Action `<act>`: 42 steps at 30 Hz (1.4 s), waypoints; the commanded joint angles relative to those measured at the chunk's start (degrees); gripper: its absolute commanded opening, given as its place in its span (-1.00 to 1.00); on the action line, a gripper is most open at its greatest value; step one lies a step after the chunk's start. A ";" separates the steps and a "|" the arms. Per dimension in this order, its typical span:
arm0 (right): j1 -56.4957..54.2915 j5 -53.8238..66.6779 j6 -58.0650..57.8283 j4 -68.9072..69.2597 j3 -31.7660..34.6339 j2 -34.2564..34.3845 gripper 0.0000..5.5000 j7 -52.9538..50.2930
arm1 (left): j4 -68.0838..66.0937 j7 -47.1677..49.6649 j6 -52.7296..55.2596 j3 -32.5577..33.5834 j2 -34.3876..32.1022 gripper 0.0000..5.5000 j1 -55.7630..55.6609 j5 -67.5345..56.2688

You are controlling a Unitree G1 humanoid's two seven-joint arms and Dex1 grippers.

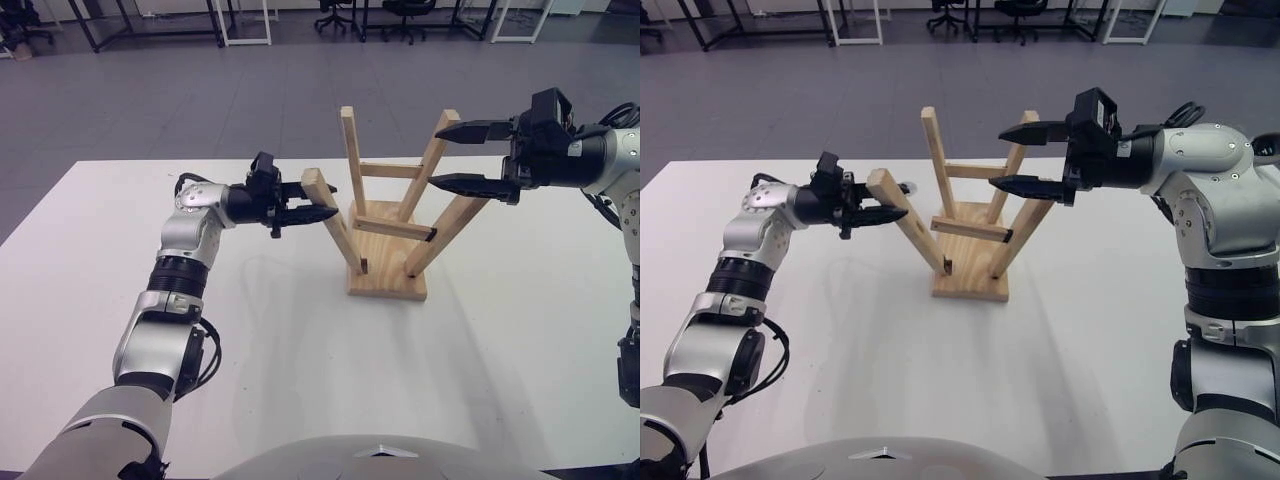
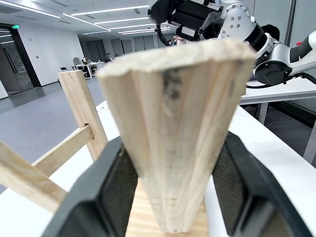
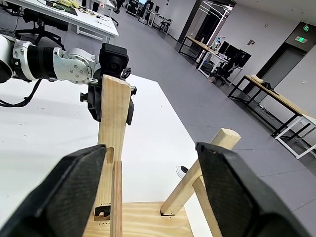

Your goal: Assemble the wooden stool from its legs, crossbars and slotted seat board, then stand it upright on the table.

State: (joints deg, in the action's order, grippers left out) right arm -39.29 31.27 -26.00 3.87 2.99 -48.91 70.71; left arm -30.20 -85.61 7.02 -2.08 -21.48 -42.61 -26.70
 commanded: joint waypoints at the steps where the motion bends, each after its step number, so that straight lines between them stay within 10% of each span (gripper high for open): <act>1: -2.65 -0.25 -0.57 -0.45 -0.27 0.07 0.23 0.19 | 0.20 -0.65 -1.46 -0.73 0.42 -0.26 0.75 1.29; 42: 3.28 -2.65 0.41 -11.93 -6.38 4.90 0.23 6.07 | -30.96 -3.87 -8.86 -12.59 9.35 -0.26 -19.40 17.71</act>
State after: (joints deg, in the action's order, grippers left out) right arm -38.45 29.83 -23.95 -7.99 0.45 -46.58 75.85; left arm -58.98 -91.04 -2.40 -10.88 -15.93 -62.83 -15.02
